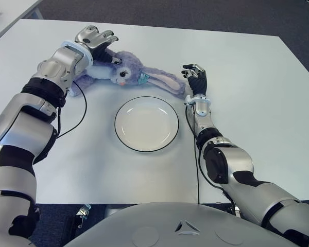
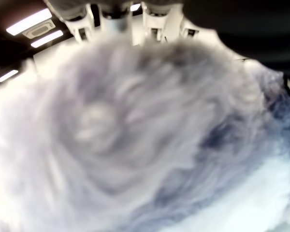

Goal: Put the doll into the plate.

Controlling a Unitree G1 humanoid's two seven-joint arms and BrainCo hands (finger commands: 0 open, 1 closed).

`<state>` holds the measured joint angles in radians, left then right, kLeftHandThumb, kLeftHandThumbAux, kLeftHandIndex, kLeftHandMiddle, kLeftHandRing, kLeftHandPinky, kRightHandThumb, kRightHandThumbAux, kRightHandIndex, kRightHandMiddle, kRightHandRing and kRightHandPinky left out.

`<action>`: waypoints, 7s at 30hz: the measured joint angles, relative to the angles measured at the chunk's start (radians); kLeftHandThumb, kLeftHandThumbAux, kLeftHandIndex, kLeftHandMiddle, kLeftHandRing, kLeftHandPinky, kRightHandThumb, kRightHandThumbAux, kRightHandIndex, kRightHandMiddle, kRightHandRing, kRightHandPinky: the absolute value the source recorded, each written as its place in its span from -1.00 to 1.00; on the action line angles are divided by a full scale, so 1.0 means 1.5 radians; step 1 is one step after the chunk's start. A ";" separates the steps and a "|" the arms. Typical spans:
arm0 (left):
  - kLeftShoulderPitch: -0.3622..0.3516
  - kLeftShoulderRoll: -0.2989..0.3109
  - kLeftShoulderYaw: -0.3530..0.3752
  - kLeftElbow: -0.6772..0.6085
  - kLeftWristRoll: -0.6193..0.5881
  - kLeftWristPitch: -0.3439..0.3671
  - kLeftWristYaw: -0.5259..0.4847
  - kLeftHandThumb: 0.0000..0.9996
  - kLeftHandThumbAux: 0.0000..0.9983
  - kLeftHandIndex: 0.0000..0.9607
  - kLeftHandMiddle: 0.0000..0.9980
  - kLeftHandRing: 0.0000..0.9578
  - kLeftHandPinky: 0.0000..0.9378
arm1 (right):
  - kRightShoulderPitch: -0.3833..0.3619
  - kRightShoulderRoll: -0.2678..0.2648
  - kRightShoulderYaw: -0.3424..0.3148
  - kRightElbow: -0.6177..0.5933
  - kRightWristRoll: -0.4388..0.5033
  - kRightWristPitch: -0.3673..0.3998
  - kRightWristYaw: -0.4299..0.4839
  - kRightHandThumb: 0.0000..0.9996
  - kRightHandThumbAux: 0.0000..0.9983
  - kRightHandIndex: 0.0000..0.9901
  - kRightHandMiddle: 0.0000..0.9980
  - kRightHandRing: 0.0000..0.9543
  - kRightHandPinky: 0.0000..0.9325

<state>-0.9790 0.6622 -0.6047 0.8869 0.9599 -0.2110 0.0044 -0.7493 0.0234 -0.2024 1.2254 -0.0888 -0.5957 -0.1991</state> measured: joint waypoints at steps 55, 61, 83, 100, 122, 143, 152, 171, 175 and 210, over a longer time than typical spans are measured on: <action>0.076 0.055 0.102 -0.316 -0.313 -0.076 -0.521 -0.62 -0.47 -1.00 -0.93 -0.81 -0.98 | 0.001 -0.007 0.003 0.000 -0.002 0.000 -0.002 0.44 0.46 -0.16 -0.31 -0.25 -0.27; 0.086 0.055 0.107 -0.331 -0.317 -0.061 -0.537 -0.60 -0.43 -1.00 -0.99 -0.91 -1.00 | 0.001 -0.006 0.003 0.000 -0.002 0.000 -0.002 0.44 0.46 -0.16 -0.31 -0.19 -0.23; 0.091 0.040 0.114 -0.287 -0.319 -0.068 -0.522 -0.52 -0.39 -1.00 -1.00 -1.00 -1.00 | 0.001 -0.006 0.002 0.000 -0.001 0.000 -0.004 0.44 0.46 -0.16 -0.30 -0.17 -0.25; 0.102 0.016 0.093 -0.178 -0.228 -0.117 -0.285 0.10 -0.35 -1.00 -1.00 -0.98 -0.73 | 0.001 -0.007 0.001 0.000 -0.001 0.000 -0.005 0.44 0.47 -0.16 -0.32 -0.23 -0.34; 0.028 -0.058 -0.015 0.002 -0.068 -0.024 -0.071 0.05 -0.60 -1.00 -1.00 -1.00 -0.72 | 0.002 -0.005 0.003 0.000 -0.002 0.000 -0.018 0.45 0.46 -0.16 -0.31 -0.19 -0.30; -0.006 -0.135 -0.037 0.159 -0.065 -0.003 0.076 0.15 -0.48 -1.00 -1.00 -0.78 -0.39 | 0.006 -0.006 0.003 0.000 -0.001 -0.002 -0.018 0.45 0.47 -0.16 -0.32 -0.16 -0.27; -0.014 -0.154 -0.021 0.198 -0.086 -0.002 0.100 0.48 -0.35 -0.05 -0.05 -0.01 0.06 | 0.006 -0.003 0.001 0.000 0.000 -0.002 -0.018 0.45 0.47 -0.16 -0.32 -0.15 -0.24; 0.024 -0.189 0.035 0.236 -0.137 0.022 0.294 0.50 0.39 -0.08 0.63 0.68 0.72 | 0.004 0.003 0.001 -0.001 0.000 -0.003 -0.018 0.45 0.46 -0.16 -0.31 -0.11 -0.24; 0.030 -0.192 0.049 0.240 -0.148 0.016 0.312 0.50 0.39 -0.08 0.64 0.69 0.70 | 0.003 0.004 0.001 -0.001 0.000 -0.003 -0.018 0.45 0.46 -0.16 -0.32 -0.13 -0.24; 0.022 -0.163 0.078 0.233 -0.166 0.004 0.311 0.48 0.39 -0.08 0.65 0.70 0.69 | 0.003 0.004 0.002 -0.001 0.000 -0.003 -0.020 0.45 0.46 -0.16 -0.31 -0.10 -0.24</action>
<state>-0.9455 0.4172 -0.4877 1.2358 0.7111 -0.2049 0.4710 -0.7451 0.0296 -0.1995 1.2236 -0.0887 -0.6006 -0.2292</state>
